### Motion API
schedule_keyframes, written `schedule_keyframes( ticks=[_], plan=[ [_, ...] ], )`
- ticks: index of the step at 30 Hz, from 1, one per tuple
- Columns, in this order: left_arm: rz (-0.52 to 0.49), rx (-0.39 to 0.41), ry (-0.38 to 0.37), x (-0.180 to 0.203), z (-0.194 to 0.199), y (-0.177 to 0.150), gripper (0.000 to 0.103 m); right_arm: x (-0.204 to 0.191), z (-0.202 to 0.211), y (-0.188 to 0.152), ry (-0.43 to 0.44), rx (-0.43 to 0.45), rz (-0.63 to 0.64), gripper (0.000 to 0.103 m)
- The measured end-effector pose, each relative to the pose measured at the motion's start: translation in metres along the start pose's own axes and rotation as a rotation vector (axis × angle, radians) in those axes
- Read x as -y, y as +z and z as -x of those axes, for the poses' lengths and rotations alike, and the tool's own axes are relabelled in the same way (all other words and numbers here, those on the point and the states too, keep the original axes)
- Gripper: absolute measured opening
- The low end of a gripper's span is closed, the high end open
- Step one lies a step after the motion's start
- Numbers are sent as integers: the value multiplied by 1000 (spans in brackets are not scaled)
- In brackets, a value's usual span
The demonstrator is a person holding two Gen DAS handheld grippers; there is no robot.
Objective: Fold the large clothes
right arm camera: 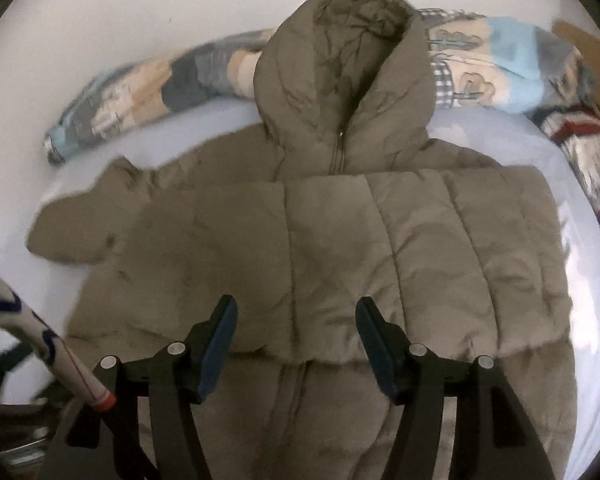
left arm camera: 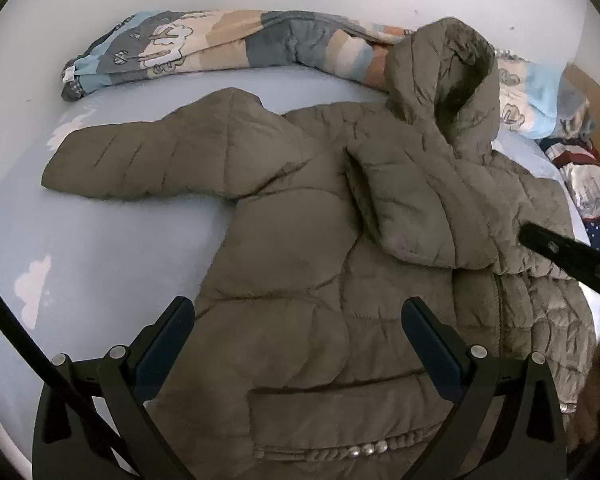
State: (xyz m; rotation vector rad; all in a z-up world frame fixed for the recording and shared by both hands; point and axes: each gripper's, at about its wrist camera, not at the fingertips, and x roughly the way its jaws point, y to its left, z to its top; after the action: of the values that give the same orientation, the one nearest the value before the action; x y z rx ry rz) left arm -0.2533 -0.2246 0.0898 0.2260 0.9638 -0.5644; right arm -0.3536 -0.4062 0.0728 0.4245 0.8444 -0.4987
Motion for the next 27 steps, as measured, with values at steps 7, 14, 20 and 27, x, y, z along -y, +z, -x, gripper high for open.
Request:
schedule_keyframes(
  ticks=[7, 14, 20, 27],
  plan=[
    [35, 22, -2, -22, 9, 7, 103, -16, 60, -32, 78, 32, -67, 67],
    [101, 73, 67, -85, 9, 32, 103, -45, 72, -83, 139, 30, -41, 70],
    [358, 64, 137, -205, -12, 49, 103, -48, 53, -86, 138, -2, 23, 70],
    [764, 78, -35, -343, -43, 47, 77, -44, 51, -82, 144, 0, 53, 70]
  ],
)
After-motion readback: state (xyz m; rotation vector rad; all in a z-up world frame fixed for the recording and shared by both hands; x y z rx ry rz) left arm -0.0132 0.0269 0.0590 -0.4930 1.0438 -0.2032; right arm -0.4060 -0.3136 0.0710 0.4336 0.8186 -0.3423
